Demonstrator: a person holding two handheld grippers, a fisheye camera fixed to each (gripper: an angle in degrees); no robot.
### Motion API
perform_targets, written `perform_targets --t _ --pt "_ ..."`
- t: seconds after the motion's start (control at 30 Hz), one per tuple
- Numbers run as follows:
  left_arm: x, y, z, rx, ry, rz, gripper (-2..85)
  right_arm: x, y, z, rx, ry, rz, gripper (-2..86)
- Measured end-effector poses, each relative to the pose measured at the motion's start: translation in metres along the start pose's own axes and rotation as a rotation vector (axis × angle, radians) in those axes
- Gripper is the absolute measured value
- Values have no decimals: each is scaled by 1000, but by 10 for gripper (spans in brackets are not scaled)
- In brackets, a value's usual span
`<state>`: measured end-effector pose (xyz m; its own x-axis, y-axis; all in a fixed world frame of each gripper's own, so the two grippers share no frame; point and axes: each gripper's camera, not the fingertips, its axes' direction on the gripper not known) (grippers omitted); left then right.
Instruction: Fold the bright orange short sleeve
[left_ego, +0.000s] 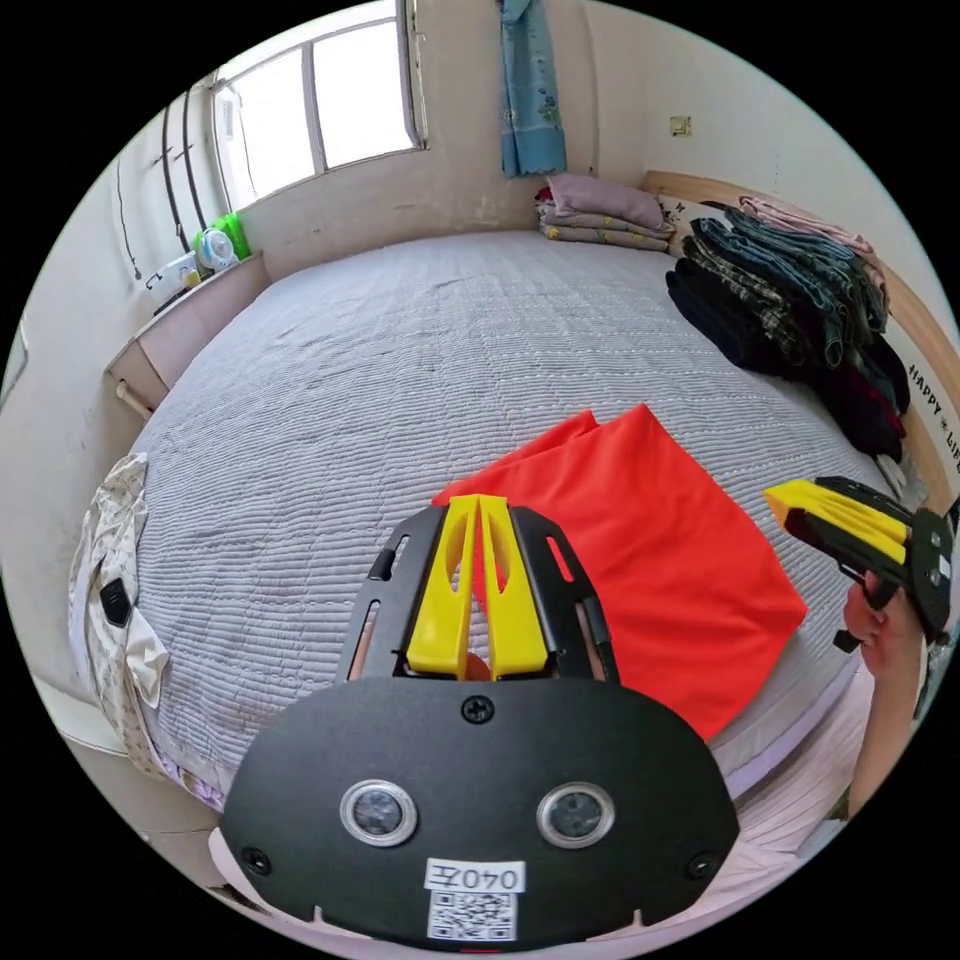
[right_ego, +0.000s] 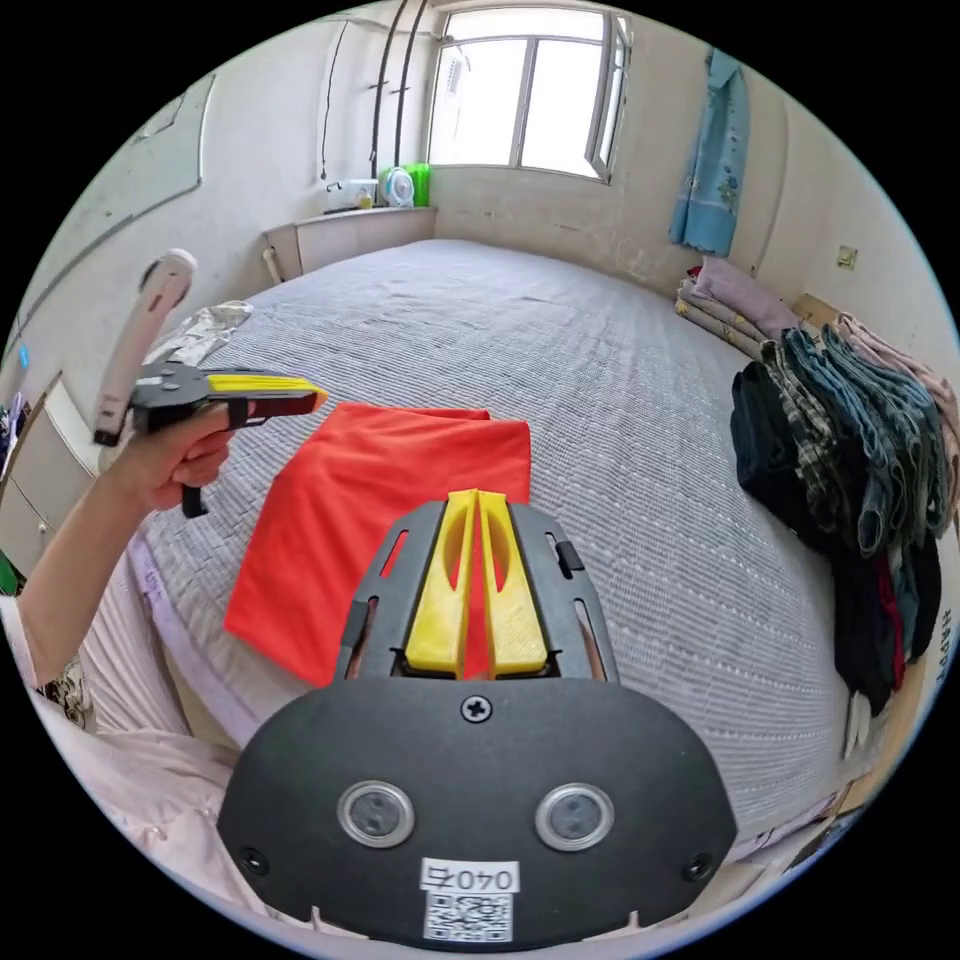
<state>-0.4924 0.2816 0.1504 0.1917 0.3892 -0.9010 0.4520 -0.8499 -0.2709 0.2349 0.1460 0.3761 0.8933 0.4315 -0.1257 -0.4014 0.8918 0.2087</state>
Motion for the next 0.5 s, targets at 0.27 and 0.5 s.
perform_targets --t 0.27,0.5 --pt "-53 -15 66 -135 97 -52 -9 9 -55 126 -236 -42 -35 -10" --pt "-136 -18 16 -53 231 -233 -8 35 -35 61 -141 -114 42 -5"
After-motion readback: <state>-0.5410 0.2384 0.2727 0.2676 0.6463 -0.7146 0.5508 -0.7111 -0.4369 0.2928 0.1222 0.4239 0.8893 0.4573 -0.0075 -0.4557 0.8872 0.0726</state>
